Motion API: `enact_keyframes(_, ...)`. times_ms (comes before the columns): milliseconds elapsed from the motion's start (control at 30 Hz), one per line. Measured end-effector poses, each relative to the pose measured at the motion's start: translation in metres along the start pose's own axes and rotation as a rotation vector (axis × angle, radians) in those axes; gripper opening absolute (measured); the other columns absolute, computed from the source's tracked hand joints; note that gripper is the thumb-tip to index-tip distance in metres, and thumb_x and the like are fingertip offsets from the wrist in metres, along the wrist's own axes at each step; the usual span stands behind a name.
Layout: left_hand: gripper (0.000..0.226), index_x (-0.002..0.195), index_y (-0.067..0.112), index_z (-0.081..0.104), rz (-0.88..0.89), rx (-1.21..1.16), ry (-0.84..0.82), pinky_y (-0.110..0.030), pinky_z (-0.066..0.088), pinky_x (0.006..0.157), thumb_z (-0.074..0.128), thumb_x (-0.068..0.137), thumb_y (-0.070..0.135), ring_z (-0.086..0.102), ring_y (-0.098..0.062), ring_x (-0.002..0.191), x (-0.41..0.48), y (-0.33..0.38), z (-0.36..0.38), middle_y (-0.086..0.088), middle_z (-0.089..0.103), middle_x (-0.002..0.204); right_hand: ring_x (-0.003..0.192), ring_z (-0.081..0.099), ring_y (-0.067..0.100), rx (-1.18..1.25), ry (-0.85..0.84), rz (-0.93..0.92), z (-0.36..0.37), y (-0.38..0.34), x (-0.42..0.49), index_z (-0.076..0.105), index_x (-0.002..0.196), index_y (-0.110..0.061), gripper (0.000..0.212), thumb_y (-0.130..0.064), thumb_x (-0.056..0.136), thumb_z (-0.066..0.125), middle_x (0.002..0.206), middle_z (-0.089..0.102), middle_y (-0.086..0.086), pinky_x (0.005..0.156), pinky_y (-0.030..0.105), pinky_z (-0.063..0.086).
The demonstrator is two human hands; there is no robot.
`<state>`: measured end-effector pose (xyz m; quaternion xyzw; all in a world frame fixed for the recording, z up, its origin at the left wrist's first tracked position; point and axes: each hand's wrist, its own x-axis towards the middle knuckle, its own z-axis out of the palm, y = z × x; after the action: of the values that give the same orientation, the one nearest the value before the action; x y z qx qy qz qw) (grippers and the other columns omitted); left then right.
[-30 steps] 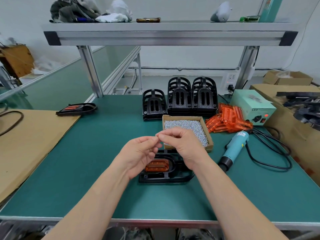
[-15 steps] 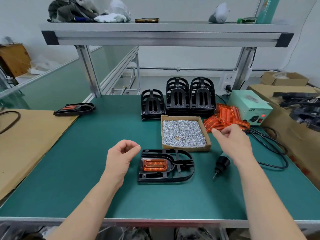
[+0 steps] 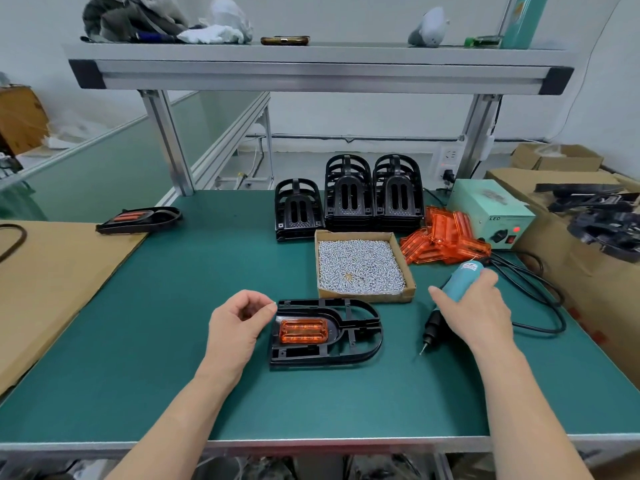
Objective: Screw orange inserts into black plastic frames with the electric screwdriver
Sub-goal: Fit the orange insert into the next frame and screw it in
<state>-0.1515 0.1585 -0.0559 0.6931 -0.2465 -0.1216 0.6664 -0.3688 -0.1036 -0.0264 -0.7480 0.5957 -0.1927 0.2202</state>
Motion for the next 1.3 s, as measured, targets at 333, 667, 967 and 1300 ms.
enact_keyframes(333,0.022,0.074,0.023,0.071,-0.002,0.037,-0.022,-0.012,0.046,0.064,0.075,0.084,0.004,0.056,-0.004,0.066,-0.001,0.001,0.002,0.005,0.067,0.070,0.093,0.054,0.037,0.173,-0.034,0.155,-0.002,0.001,0.010,0.033,0.117,-0.008,0.068,-0.041,0.076,0.076,0.102,0.055,0.015,0.076,0.041,0.045)
enact_keyframes(667,0.025,0.074,0.028,0.070,0.042,0.079,-0.079,-0.019,0.046,0.072,0.074,0.086,0.006,0.056,-0.009,0.073,-0.006,0.008,0.004,-0.004,0.067,0.079,0.051,0.050,0.009,1.313,-0.257,0.160,-0.008,-0.035,-0.020,0.059,0.088,-0.017,0.011,-0.011,0.087,0.069,0.068,0.053,-0.001,0.043,0.018,0.043)
enact_keyframes(967,0.010,0.075,0.035,0.069,0.312,0.323,-0.123,-0.009,0.031,0.088,0.070,0.081,0.027,0.051,-0.013,0.103,-0.021,0.011,0.012,0.015,0.067,0.088,0.058,0.053,0.006,1.772,-0.326,0.154,-0.013,-0.092,-0.045,0.067,0.095,-0.010,0.017,-0.026,0.090,0.070,0.076,0.064,-0.004,0.054,0.017,0.046)
enact_keyframes(1300,0.017,0.076,0.038,0.069,0.271,0.290,-0.097,-0.010,0.032,0.090,0.075,0.082,0.023,0.051,-0.013,0.106,-0.022,0.007,0.012,0.017,0.067,0.091,0.051,0.057,0.008,1.761,-0.107,0.328,0.022,-0.137,-0.066,0.058,0.095,-0.012,0.023,-0.012,0.083,0.078,0.066,0.061,-0.003,0.051,0.021,0.049)
